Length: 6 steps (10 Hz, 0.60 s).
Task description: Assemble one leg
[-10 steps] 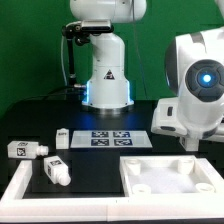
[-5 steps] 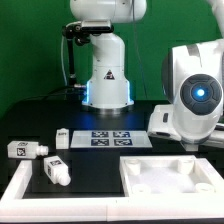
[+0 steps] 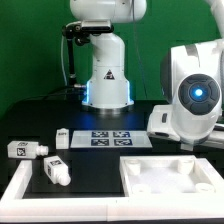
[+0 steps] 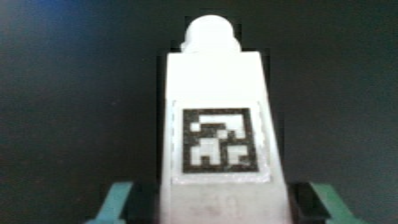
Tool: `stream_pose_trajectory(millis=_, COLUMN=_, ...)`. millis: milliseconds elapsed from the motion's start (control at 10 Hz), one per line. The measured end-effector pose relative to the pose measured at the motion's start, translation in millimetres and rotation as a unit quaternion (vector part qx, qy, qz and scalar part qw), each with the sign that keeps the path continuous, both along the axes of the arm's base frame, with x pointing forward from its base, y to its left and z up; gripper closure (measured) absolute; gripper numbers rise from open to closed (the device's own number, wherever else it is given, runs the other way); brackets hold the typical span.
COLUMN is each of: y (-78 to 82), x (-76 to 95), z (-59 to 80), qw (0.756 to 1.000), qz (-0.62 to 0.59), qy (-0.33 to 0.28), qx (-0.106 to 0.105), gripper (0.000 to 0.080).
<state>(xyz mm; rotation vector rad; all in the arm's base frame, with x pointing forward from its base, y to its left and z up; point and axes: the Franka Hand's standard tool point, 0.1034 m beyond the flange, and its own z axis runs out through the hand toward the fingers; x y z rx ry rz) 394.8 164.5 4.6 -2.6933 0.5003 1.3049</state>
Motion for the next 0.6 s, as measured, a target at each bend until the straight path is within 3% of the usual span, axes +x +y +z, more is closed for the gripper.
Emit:
stream_pose_trajectory(millis=300, y=-2.9, x=3.0, z=3.8, qw=1.0, qz=0.0, qy=0.0, qx=0.004, gripper=0.0514)
stream_pose_trajectory(millis=400, y=-14.5, x=22.7, z=29.3, qw=1.0, qz=0.002, qy=-0.006, qx=0.024, gripper=0.0514)
stream_pose_trajectory(millis=600, y=-50.7, x=59.4, z=64.9, qw=0.998, qz=-0.023, qy=-0.05, qx=0.043, gripper=0.0514)
